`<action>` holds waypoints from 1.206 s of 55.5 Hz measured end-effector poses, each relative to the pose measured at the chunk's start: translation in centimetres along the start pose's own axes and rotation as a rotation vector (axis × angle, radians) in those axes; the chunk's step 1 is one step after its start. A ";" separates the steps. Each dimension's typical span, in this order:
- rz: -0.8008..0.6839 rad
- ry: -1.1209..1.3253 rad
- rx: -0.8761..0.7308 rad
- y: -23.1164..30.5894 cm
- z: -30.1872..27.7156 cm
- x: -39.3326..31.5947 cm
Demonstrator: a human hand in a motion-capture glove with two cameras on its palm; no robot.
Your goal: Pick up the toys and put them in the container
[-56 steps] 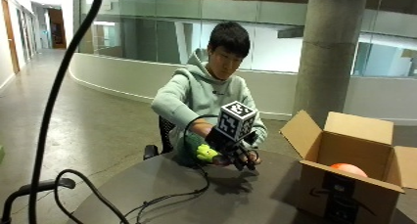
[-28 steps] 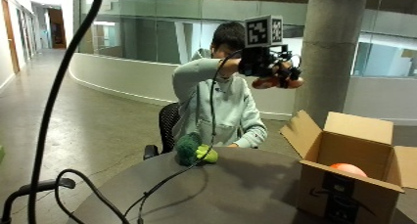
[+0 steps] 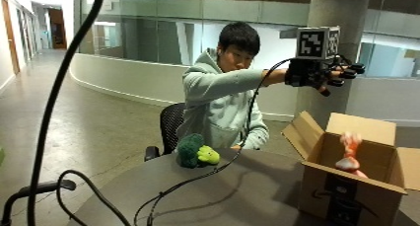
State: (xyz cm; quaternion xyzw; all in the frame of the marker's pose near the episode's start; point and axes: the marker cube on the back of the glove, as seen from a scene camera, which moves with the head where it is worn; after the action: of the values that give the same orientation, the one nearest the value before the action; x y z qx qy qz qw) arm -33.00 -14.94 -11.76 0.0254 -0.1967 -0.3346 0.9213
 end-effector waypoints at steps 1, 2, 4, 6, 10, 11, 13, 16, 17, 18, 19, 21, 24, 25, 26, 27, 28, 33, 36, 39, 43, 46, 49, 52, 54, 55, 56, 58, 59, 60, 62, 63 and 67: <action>0.066 0.001 0.007 -0.2 0.1 -0.3; 0.141 0.002 0.014 -0.4 0.2 -0.6; 0.233 -0.001 0.022 -0.6 0.2 -0.8; 0.252 -0.004 0.025 -0.4 0.2 -0.6; 0.255 0.002 0.025 0.3 -0.1 0.1; 0.255 0.005 0.025 0.5 -0.2 0.2; 0.256 0.009 0.025 1.1 -0.4 0.4; 0.260 0.012 0.024 2.0 -0.7 0.8; 0.260 0.012 0.022 2.4 -0.8 0.9; 0.260 0.013 0.020 2.7 -0.9 1.0; 0.258 0.015 0.015 3.1 -0.9 1.1; 0.251 0.021 0.003 3.9 -1.1 1.3; 0.241 0.036 -0.020 5.4 -1.2 1.4; 0.238 0.042 -0.028 5.9 -1.2 1.4; 0.235 0.050 -0.038 6.6 -1.2 1.3; 0.231 0.059 -0.048 7.3 -1.2 1.3; 0.226 0.072 -0.057 8.0 -1.2 1.5; 0.222 0.156 -0.110 12.0 -0.9 3.8; 0.236 0.201 -0.144 15.0 -0.6 3.7; 0.231 0.221 -0.169 17.7 -0.1 4.0; 0.255 0.251 -0.203 21.1 0.7 5.5; 0.264 0.257 -0.240 24.1 1.8 6.6; 0.235 0.220 -0.282 27.5 3.5 6.9; 0.177 0.154 -0.335 31.2 5.7 6.2; 0.158 0.120 -0.361 33.2 7.3 5.9; 0.153 0.107 -0.371 34.1 8.1 5.7; 0.148 0.096 -0.378 34.8 9.0 5.7; 0.137 0.076 -0.390 36.3 10.8 5.6; 0.132 0.064 -0.395 37.0 11.8 5.5; 0.128 0.049 -0.398 37.7 12.7 5.2; 0.122 0.020 -0.399 39.0 14.5 4.6; 0.118 0.008 -0.397 39.6 15.3 4.3; 0.107 -0.013 -0.387 41.5 18.7 3.4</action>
State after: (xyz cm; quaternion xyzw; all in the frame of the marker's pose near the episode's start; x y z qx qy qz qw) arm -12.54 16.71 14.01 -0.1648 -0.1358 -0.3171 0.9241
